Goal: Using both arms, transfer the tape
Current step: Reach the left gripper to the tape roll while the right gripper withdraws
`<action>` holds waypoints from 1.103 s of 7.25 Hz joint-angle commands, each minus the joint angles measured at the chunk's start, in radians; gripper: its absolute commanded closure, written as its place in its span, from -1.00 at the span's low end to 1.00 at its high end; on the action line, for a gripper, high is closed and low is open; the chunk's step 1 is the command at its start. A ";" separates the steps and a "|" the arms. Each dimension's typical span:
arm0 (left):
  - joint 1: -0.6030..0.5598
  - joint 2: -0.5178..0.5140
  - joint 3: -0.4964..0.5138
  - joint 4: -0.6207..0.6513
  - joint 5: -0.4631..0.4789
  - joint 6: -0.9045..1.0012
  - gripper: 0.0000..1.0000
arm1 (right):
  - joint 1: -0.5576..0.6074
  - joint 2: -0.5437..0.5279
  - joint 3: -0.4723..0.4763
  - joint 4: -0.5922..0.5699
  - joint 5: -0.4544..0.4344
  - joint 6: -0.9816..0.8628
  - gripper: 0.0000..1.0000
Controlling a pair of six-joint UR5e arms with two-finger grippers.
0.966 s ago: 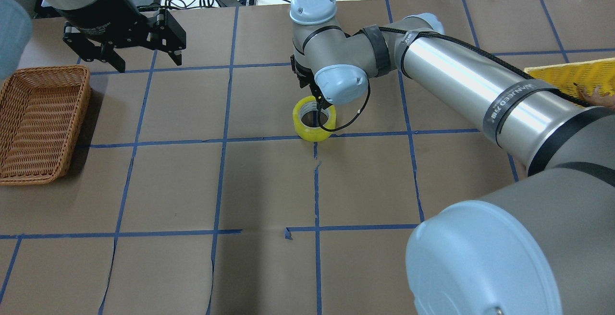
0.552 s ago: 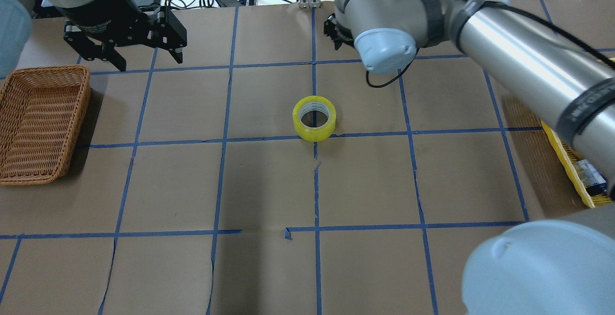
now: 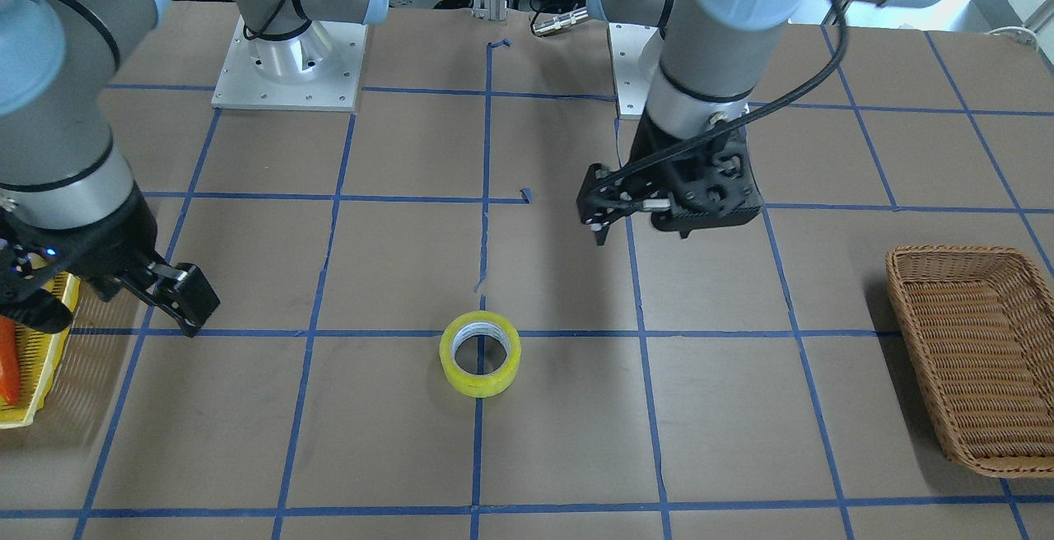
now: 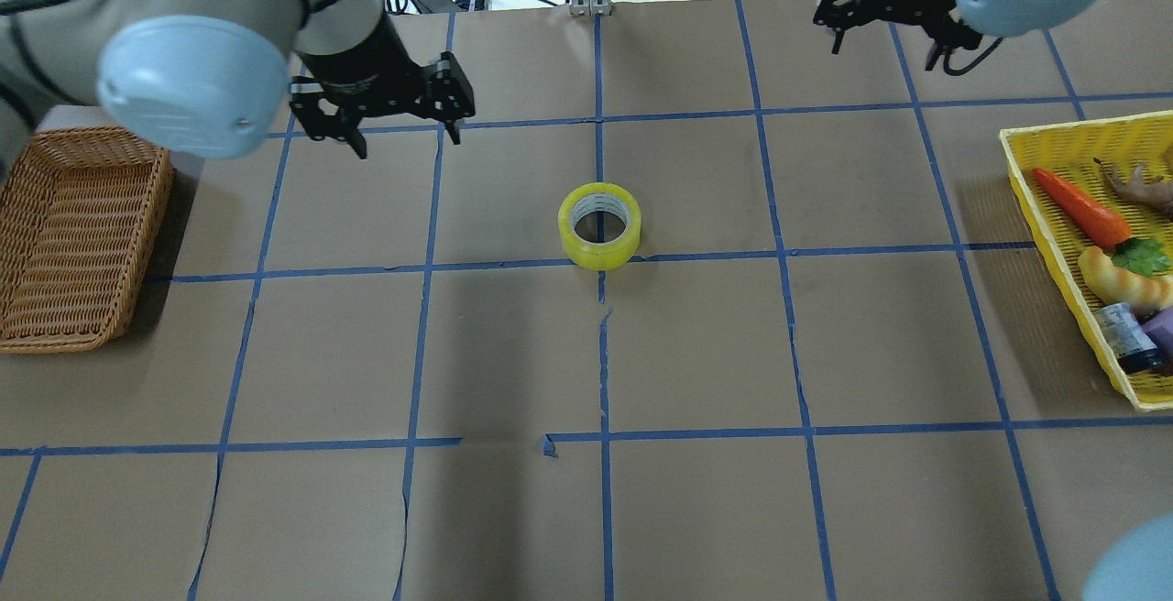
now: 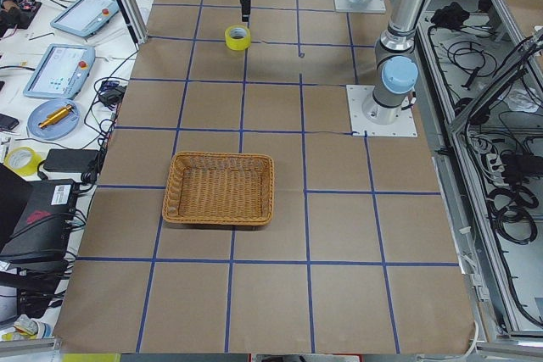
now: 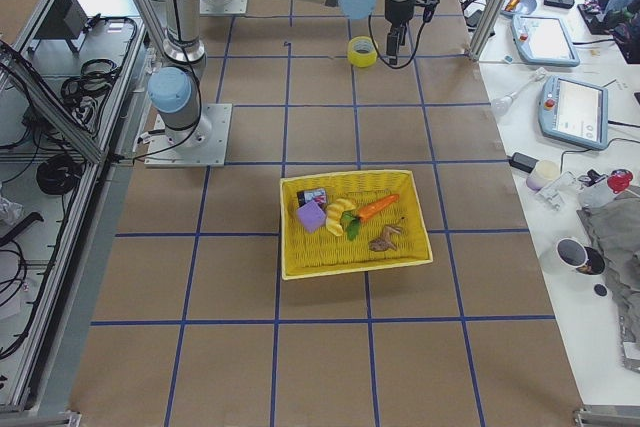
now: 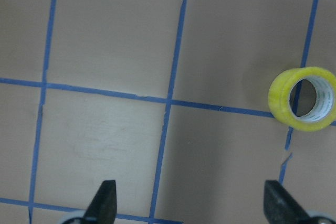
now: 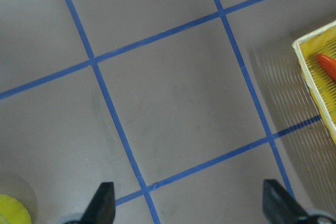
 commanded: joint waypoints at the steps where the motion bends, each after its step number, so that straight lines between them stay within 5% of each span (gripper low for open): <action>1: -0.096 -0.173 -0.014 0.195 -0.003 -0.081 -1.00 | -0.024 -0.029 0.051 0.028 0.017 -0.031 -1.00; 5: -0.110 -0.367 -0.024 0.350 -0.049 -0.063 -0.82 | 0.131 -0.048 0.070 0.027 0.014 -0.132 -1.00; 8: -0.110 -0.413 -0.064 0.440 -0.092 -0.065 0.09 | 0.131 -0.057 0.058 0.034 0.011 -0.232 -1.00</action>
